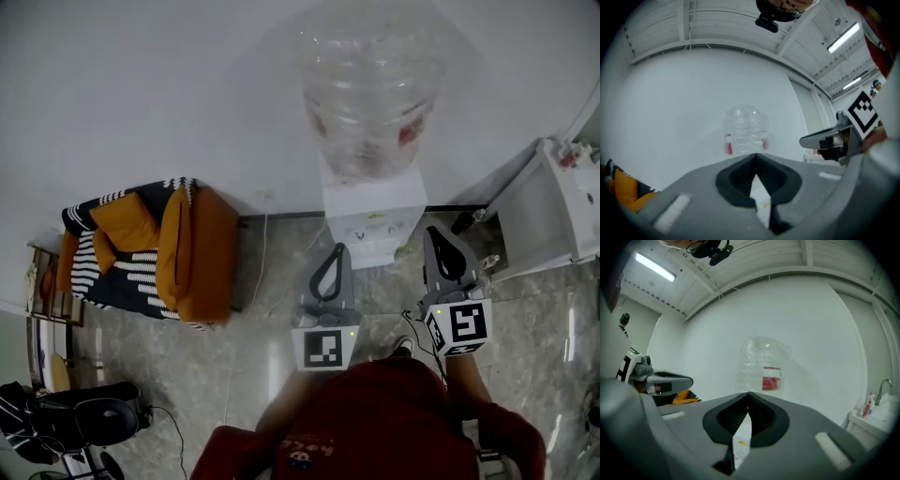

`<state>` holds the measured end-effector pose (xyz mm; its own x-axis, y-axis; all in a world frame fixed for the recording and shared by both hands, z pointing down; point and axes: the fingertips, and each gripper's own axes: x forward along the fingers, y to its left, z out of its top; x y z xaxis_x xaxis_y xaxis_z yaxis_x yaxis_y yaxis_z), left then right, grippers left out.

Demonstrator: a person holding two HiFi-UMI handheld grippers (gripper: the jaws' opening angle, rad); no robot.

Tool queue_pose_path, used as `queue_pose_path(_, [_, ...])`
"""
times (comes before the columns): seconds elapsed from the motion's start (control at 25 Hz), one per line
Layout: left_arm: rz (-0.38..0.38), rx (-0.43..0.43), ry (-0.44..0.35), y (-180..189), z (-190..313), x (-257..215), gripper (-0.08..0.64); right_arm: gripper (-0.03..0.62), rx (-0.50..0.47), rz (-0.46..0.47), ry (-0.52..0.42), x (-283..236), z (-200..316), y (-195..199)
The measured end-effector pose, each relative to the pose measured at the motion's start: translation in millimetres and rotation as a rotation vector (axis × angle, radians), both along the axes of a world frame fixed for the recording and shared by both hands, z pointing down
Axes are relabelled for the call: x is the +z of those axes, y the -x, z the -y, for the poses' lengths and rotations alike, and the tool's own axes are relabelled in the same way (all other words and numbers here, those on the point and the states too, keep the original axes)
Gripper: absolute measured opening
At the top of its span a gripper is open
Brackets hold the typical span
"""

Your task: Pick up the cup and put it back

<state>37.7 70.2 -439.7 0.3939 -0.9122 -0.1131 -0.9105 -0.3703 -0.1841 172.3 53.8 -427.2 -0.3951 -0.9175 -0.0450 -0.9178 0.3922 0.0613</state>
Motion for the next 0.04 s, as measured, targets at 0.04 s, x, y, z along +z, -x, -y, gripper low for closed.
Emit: queue_pose_path(0.04, [0.007,0.008,-0.007,-2.4,2.2,-0.9,0.000,0.002,0.006,-0.001,-0.003,-0.6,1.5,-2.7])
